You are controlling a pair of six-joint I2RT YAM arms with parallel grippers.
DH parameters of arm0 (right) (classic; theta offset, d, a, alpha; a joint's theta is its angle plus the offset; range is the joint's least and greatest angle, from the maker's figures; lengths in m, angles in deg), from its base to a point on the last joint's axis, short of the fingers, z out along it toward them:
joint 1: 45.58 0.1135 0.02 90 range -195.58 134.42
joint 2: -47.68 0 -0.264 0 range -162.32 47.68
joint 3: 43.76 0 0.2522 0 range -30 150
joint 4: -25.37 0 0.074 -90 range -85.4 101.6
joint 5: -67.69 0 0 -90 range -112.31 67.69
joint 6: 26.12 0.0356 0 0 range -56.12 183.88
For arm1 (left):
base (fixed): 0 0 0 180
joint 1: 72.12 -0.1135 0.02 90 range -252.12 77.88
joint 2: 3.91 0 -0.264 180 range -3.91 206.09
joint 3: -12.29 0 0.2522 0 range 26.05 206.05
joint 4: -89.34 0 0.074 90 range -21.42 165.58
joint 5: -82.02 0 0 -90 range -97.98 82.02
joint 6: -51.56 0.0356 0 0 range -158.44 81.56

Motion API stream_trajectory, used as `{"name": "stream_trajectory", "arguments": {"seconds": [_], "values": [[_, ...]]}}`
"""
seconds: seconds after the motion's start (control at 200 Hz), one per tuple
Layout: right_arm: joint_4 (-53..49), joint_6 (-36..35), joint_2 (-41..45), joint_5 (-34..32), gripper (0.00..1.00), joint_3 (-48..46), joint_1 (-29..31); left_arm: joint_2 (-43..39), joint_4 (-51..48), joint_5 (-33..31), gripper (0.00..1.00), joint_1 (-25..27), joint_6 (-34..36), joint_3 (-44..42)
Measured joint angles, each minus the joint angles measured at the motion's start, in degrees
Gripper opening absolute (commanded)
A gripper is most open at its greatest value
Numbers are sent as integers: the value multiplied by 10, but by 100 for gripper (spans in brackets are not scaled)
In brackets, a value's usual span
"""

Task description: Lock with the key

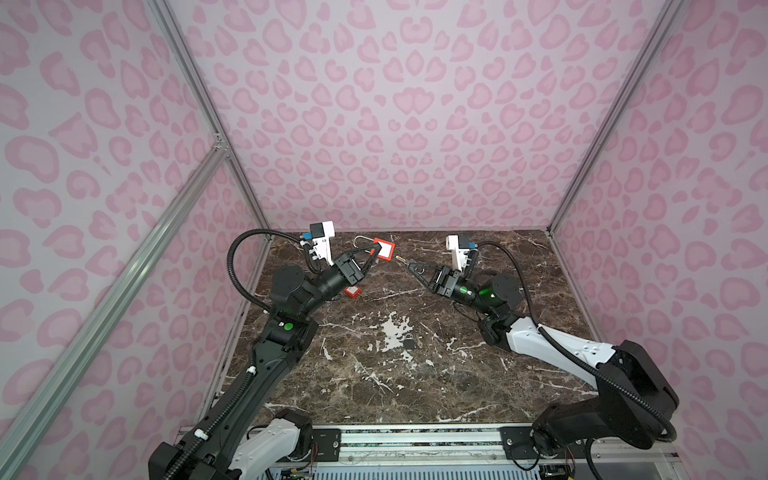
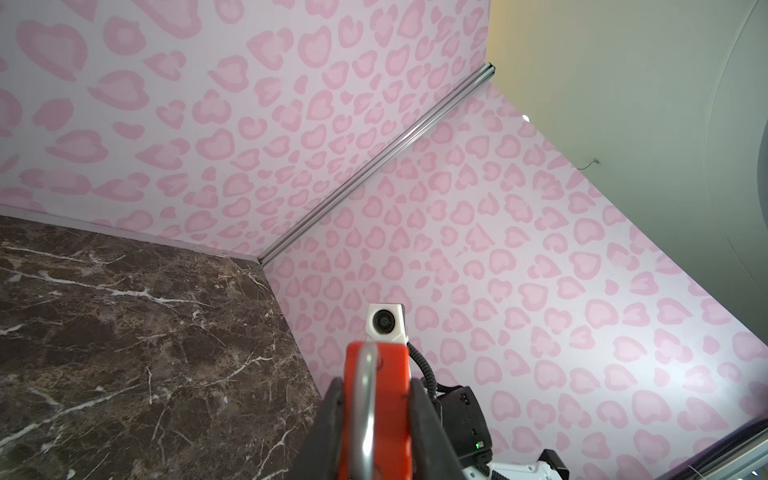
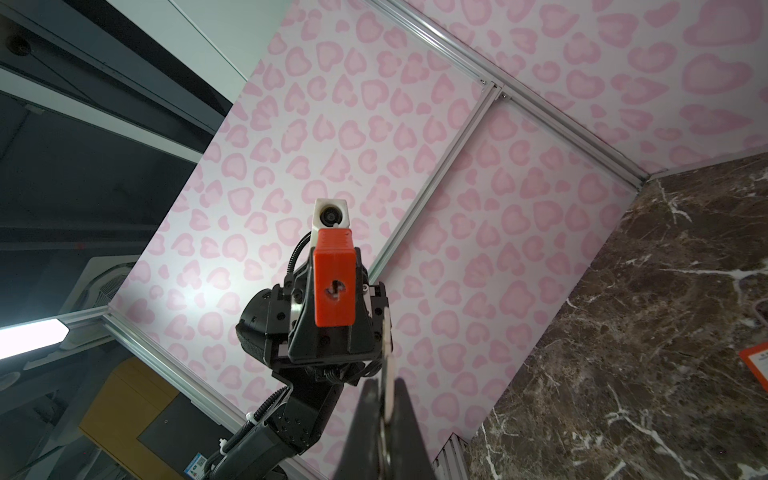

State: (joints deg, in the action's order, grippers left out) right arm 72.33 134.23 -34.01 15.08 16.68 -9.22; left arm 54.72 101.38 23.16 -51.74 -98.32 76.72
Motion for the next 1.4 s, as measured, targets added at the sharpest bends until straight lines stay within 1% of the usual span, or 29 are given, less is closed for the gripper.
{"name": "stream_trajectory", "arguments": {"seconds": [0.11,0.21,0.37,0.515,0.62,0.745,0.89,1.0,1.09,1.19,1.4], "values": [[-12,-8,24,2,0,-13,-13,4,0,1,4,-1,1,0],[-49,-28,56,1,0,-26,-32,23,-1,6,4,-1,1,3],[-146,-77,116,-24,0,-51,-71,98,-22,19,3,7,2,5],[-239,-109,163,-53,0,-79,-119,169,-81,24,3,49,29,8],[-290,-119,198,-67,0,-107,-158,223,-142,12,3,83,65,31],[-336,-121,239,-83,0,-139,-188,297,-205,5,3,118,104,68],[-370,-121,278,-97,0,-168,-212,387,-238,34,3,151,119,98],[-385,-121,296,-104,0,-180,-226,432,-262,49,3,176,125,118],[-397,-121,306,-104,0,-185,-234,467,-297,50,3,194,144,151],[-401,-121,311,-104,0,-188,-240,495,-333,46,3,208,169,179],[-405,-121,308,-102,0,-188,-243,519,-378,42,3,217,193,184]]}}
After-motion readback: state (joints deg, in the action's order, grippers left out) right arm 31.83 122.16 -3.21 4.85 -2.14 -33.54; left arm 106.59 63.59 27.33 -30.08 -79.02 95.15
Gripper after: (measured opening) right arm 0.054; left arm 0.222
